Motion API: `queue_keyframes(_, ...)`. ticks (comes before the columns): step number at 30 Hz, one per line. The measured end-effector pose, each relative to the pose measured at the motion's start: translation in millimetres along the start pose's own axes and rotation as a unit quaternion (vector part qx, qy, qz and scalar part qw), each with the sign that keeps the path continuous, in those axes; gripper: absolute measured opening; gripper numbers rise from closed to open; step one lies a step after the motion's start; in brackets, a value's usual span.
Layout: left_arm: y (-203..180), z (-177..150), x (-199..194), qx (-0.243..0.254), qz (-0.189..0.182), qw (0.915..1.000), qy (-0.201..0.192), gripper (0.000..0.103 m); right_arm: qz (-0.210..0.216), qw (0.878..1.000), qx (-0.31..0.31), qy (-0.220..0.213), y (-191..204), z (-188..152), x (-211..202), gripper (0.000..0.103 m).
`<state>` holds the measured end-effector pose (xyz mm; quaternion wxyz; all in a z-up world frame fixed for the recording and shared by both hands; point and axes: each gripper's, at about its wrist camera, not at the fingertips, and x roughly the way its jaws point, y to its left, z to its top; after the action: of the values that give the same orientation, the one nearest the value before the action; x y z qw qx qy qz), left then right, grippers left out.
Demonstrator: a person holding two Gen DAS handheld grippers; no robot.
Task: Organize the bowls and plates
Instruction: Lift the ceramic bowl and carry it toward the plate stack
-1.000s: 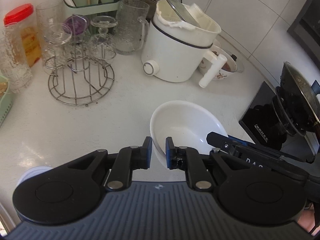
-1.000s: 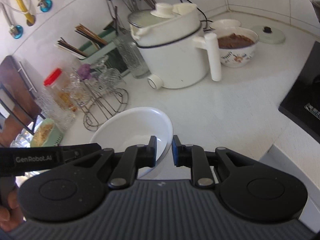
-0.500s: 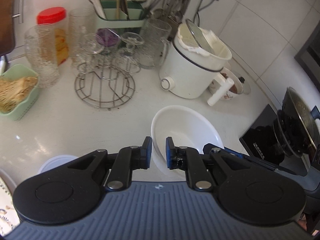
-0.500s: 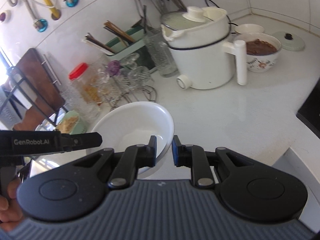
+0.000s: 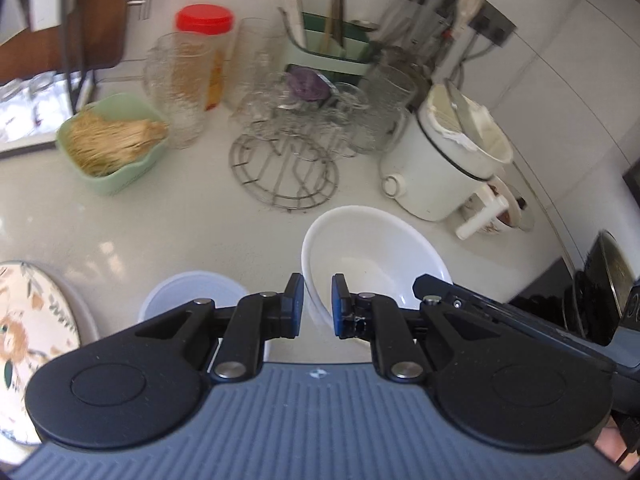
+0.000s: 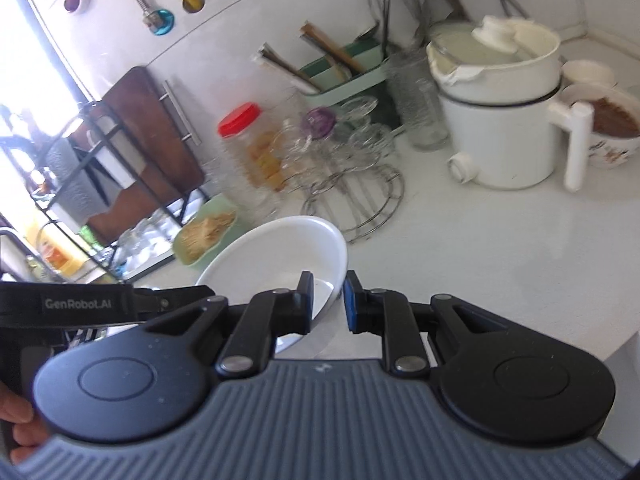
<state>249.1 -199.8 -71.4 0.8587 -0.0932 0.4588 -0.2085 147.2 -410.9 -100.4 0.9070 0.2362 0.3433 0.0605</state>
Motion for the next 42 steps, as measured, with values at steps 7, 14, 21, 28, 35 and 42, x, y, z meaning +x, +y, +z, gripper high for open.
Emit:
queue_keyframes(7,23.4,-14.9,-15.0,-0.066,0.022,0.9975,-0.014,0.016,0.027,0.997,-0.035,0.058,17.5,-0.8,17.2,0.02)
queue_keyframes(14,52.3,-25.6,-19.9,-0.114,0.06,0.9913,-0.028,0.016,0.051,0.992,-0.071,0.093,39.7,-6.2,42.6,0.02)
queue_keyframes(21,84.9,-29.5,-5.3,-0.128,0.085,0.9881,-0.011,0.016,0.049,0.986,-0.111,0.114,60.0,-13.8,74.3,0.02)
queue_keyframes(28,110.0,-37.7,3.4,-0.117,0.103,0.9878,0.01,0.016,0.039,0.983,-0.126,0.128,75.4,-30.7,97.6,0.02)
queue_keyframes(35,118.1,-42.5,5.6,-0.082,0.113,0.9898,0.03,0.016,0.012,0.984,-0.122,0.131,82.9,-44.0,107.3,0.02)
queue_keyframes(42,135.1,-41.9,-1.5,-0.091,0.11,0.9887,0.044,0.039,-0.023,0.992,-0.084,0.096,75.8,-48.4,112.2,0.067)
